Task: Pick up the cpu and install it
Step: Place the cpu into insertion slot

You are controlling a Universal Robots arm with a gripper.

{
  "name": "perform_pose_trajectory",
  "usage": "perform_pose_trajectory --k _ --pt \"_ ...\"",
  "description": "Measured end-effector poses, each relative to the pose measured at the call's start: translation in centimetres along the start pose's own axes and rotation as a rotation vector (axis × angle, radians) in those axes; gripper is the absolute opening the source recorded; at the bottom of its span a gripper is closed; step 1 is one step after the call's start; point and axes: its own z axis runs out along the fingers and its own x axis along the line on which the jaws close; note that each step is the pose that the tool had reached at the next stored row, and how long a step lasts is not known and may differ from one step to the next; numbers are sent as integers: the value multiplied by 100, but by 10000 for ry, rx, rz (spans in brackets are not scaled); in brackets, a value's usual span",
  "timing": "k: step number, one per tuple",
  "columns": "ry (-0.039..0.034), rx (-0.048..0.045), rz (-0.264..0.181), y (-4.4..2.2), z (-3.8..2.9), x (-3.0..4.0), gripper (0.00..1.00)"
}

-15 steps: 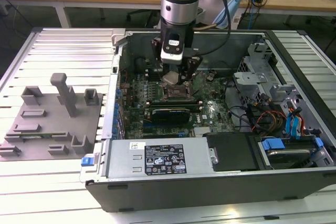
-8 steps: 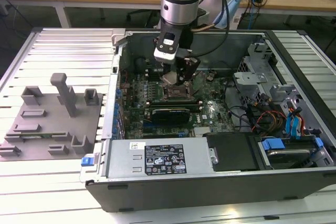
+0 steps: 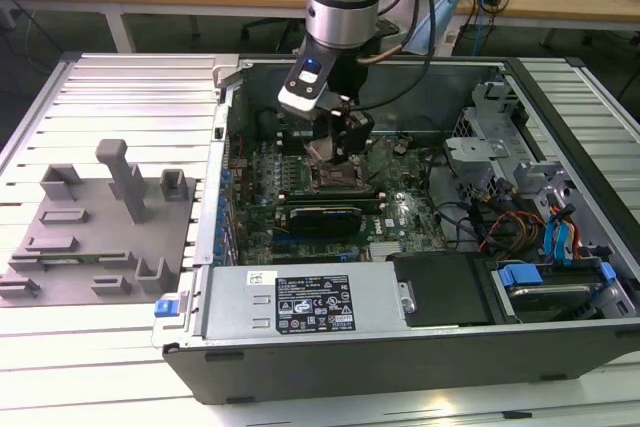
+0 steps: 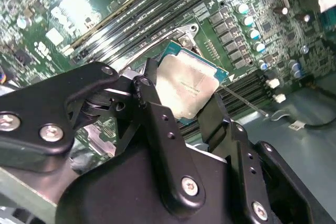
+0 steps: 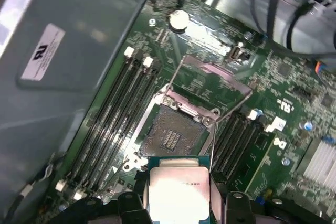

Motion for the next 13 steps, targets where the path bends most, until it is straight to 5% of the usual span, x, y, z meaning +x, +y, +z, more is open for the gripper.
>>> perform_pose_trajectory --k 13 --pt "29 79 3373 0 18 1 55"
